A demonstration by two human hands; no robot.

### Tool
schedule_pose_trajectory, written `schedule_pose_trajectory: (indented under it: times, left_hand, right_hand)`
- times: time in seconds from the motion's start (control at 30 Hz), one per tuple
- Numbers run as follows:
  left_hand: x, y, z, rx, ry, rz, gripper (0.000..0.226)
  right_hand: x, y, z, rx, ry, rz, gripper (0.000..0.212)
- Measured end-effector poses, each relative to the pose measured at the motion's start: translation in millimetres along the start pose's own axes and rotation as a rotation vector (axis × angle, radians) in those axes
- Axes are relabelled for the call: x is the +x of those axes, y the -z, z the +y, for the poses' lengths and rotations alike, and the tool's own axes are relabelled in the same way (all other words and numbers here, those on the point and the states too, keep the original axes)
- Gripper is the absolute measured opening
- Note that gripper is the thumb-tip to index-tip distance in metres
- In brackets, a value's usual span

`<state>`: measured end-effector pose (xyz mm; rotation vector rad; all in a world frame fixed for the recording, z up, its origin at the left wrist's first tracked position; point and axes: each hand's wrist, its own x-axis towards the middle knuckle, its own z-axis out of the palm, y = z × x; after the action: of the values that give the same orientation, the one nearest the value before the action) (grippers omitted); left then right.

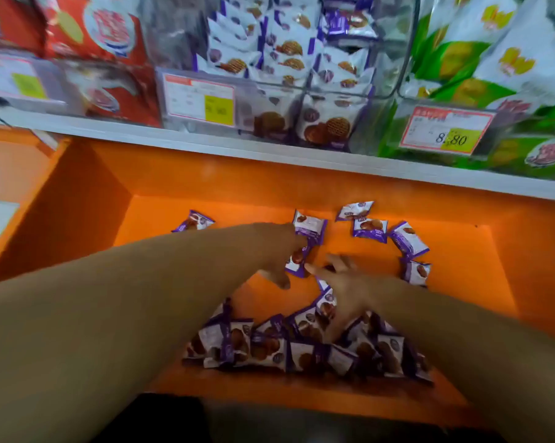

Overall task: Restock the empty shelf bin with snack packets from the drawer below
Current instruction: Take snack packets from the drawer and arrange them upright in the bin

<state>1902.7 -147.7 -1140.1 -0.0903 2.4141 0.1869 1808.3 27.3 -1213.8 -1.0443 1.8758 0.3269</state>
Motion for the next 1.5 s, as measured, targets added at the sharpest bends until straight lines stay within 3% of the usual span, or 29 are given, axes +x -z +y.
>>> schedule_pose_trajectory:
  times: [0.13, 0.2, 0.4, 0.5, 0.6, 0.73, 0.87, 1.0, 1.17, 1.23, 1.3, 1.4, 1.5]
  left_hand:
    - [68, -15, 9, 0.028, 0.068, -0.007, 0.128]
    - [89, -31, 7, 0.035, 0.091, -0.006, 0.139]
    - [98, -56, -3, 0.075, 0.131, 0.112, 0.117]
    - [94, -58, 3, 0.092, 0.174, 0.115, 0.106]
    - [88, -67, 5, 0.016, 0.203, 0.089, 0.096]
    - [78, -76, 1, -0.085, 0.185, 0.06, 0.078]
    - [57, -64, -3, -0.166, 0.197, 0.019, 0.08]
    - [6, -23, -7, -0.255, 0.116, 0.149, 0.051]
    - [-92, 38, -13, -0.324, 0.044, 0.319, 0.051]
    - [-146, 58, -11, -0.381, 0.014, 0.396, 0.051]
    - [-202, 77, -7, -0.461, -0.014, 0.469, 0.05]
    - [-260, 110, -7, -0.639, -0.055, 0.67, 0.042]
    - [-265, 152, -17, -0.736, -0.005, 0.994, 0.037]
  right_hand:
    - [10, -23, 24, 0.013, 0.049, 0.003, 0.153]
    - [12, -23, 27, -0.044, 0.057, 0.049, 0.147]
    - [14, -15, 34, -0.074, -0.018, 0.215, 0.113]
    - [17, -14, 41, 0.061, -0.13, 0.2, 0.105]
    - [19, -15, 47, 0.329, -0.124, 0.248, 0.091]
    - [3, -8, 47, 0.623, -0.09, 0.354, 0.036]
    - [-25, 15, 29, 0.692, -0.106, 0.338, 0.037]
    - [-72, 51, -4, 0.56, -0.042, 0.308, 0.049]
    - [-172, 106, -56, 0.458, 0.088, 0.237, 0.039]
    - [-221, 131, -75, 0.475, 0.146, 0.249, 0.056]
    - [-262, 155, -85, 0.582, 0.237, 0.325, 0.065]
    - [-299, 191, -100, 0.875, 0.428, 0.474, 0.028]
    - [-300, 230, -111, 1.05, 0.402, 0.766, 0.029]
